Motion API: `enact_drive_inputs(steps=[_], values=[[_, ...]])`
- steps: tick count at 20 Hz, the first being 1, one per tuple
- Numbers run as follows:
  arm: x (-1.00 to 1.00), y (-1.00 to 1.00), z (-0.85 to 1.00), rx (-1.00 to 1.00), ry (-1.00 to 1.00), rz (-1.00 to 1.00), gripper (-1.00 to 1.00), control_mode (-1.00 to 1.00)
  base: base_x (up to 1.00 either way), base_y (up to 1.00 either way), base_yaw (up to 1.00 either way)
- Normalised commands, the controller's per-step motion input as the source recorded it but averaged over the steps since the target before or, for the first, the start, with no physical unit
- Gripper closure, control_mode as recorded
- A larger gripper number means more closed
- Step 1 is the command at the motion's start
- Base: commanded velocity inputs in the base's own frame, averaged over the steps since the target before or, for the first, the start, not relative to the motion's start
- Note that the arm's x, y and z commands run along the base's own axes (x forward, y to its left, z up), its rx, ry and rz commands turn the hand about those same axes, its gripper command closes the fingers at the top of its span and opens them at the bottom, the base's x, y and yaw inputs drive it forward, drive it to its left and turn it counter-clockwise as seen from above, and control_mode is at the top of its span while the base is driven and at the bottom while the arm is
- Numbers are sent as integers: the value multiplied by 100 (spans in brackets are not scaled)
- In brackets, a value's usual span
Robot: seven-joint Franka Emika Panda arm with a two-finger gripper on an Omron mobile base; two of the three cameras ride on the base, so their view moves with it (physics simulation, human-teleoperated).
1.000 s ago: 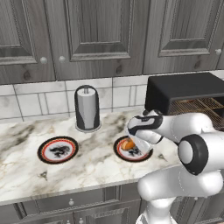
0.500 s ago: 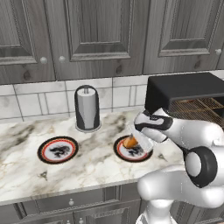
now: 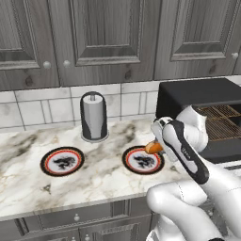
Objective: Open the toaster oven door. Place the hotdog bun on the bottom rack in the toaster oven and place the chicken drumstick on the top rack.
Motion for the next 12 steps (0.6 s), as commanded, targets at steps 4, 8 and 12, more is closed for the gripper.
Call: enact_drive_inputs(steps=[4,8,12], values=[[-42,-72,58,0,0,-28,100,-100,0,0,0],[-7,-100,52,3,0,-18,100,-100,0,0,0],[0,-100,56,0,0,-8,100,-100,0,0,0]])
